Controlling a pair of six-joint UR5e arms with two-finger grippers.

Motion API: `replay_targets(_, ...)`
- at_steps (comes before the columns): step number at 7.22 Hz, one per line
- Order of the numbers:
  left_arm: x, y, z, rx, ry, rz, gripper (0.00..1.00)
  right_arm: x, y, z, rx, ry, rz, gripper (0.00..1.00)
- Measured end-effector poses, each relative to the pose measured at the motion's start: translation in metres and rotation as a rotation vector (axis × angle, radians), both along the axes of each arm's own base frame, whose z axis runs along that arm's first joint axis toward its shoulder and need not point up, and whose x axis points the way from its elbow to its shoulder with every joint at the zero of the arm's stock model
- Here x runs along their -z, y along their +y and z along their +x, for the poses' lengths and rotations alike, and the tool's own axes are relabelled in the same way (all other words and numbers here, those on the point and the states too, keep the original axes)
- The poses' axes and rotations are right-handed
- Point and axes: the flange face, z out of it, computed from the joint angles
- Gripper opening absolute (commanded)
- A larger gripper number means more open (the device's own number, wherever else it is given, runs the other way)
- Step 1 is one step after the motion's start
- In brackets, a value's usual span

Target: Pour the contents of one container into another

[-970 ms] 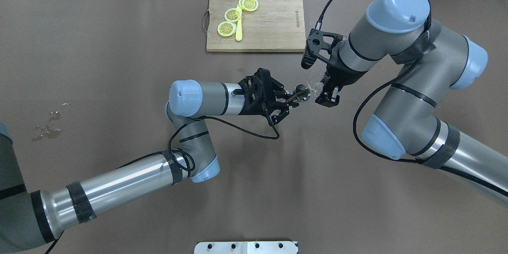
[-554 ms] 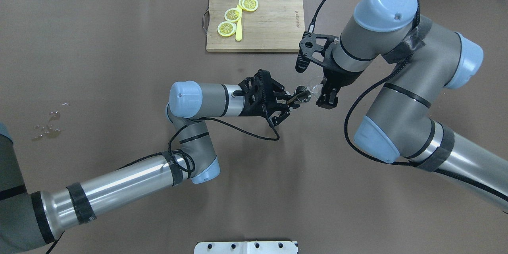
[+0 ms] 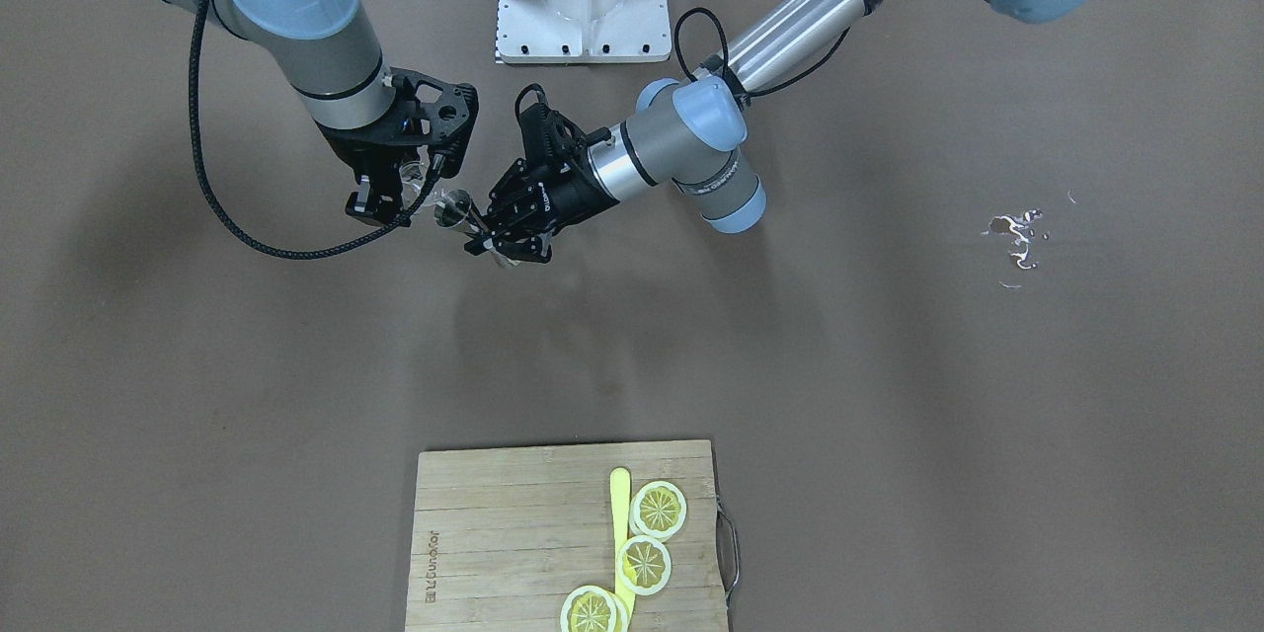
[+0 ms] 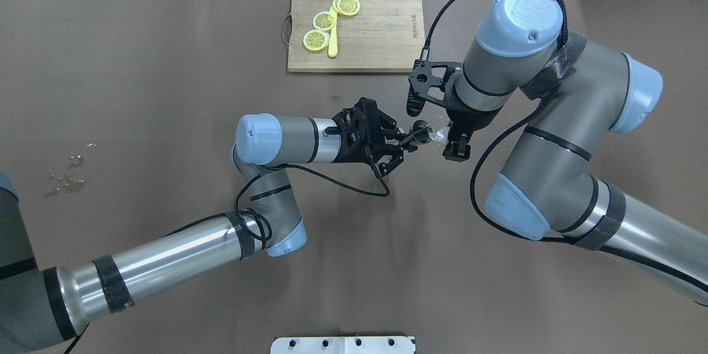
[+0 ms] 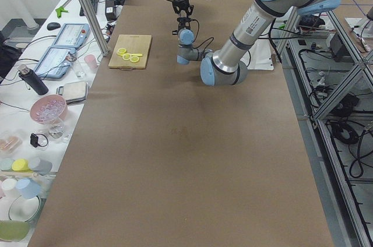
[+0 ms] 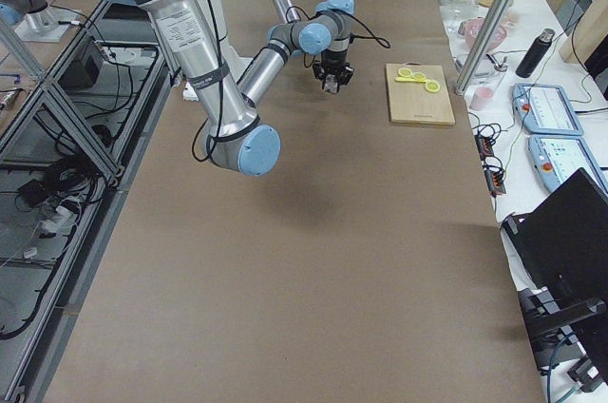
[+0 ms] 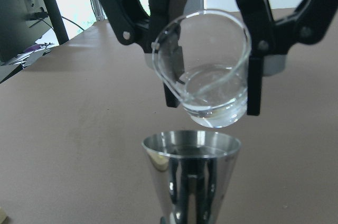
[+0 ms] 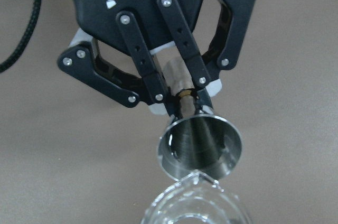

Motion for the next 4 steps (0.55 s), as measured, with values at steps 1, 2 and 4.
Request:
replay_targets(1,-0.0001,0.0000,0.0000,0.000,0.000,0.000,0.00,0.0053,-0.0011,-0.0011,0.007,0.022,0.005,0.00)
replay_targets(2,-0.0002,0.0000,0.0000,0.000,0.000,-0.001,0.00,0.0094,-0.0022,-0.0016,0.009,0.041,0.003,0.00)
replay_targets(4,0.0002,0.0003,-0.0006,0.000,0.005,0.002,0.00,0.0114,-0.0031,-0.0032,0.009,0.071,0.000,0.00)
